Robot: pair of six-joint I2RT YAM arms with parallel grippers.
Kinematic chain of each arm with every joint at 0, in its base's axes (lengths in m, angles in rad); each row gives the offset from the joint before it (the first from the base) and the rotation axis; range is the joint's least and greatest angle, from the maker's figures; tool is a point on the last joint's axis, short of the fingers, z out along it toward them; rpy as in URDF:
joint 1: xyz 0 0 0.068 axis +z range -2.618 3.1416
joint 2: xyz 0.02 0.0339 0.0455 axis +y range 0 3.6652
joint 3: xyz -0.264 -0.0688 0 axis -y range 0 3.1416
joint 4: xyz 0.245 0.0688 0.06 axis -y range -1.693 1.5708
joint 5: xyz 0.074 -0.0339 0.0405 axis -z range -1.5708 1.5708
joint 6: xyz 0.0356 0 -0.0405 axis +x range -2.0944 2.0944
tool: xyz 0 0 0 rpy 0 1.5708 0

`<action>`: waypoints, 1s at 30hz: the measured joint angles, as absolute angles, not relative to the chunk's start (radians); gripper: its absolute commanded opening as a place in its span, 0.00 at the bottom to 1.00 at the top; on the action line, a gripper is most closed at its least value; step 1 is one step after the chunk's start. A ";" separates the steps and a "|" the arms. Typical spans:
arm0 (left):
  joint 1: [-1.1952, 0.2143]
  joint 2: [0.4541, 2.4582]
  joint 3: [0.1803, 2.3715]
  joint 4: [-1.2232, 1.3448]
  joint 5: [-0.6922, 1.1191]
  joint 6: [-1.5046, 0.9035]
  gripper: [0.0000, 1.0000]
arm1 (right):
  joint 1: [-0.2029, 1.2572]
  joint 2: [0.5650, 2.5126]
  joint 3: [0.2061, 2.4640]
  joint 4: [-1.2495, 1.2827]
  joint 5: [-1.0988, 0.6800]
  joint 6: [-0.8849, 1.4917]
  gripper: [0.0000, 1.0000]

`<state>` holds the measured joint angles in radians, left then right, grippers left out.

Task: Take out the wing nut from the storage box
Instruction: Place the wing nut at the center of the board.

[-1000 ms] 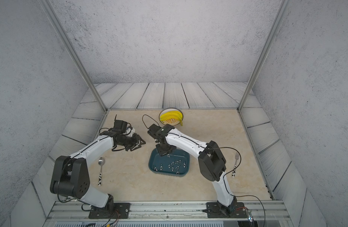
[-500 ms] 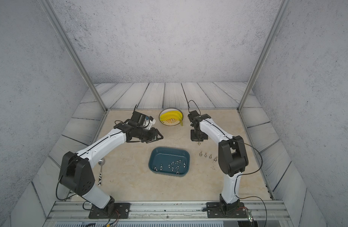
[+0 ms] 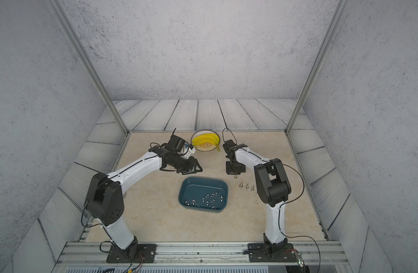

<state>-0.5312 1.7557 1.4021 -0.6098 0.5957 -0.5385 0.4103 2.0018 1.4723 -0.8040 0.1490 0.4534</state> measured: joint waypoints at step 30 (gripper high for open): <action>-0.531 1.773 1.399 -0.617 0.597 -0.542 0.47 | 0.409 2.024 1.480 -0.828 0.132 0.451 0.21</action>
<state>-0.5308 1.7733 1.3991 -0.6170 0.5972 -0.5419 0.4091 2.0243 1.4799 -0.8276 0.1318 0.4511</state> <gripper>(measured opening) 0.472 0.208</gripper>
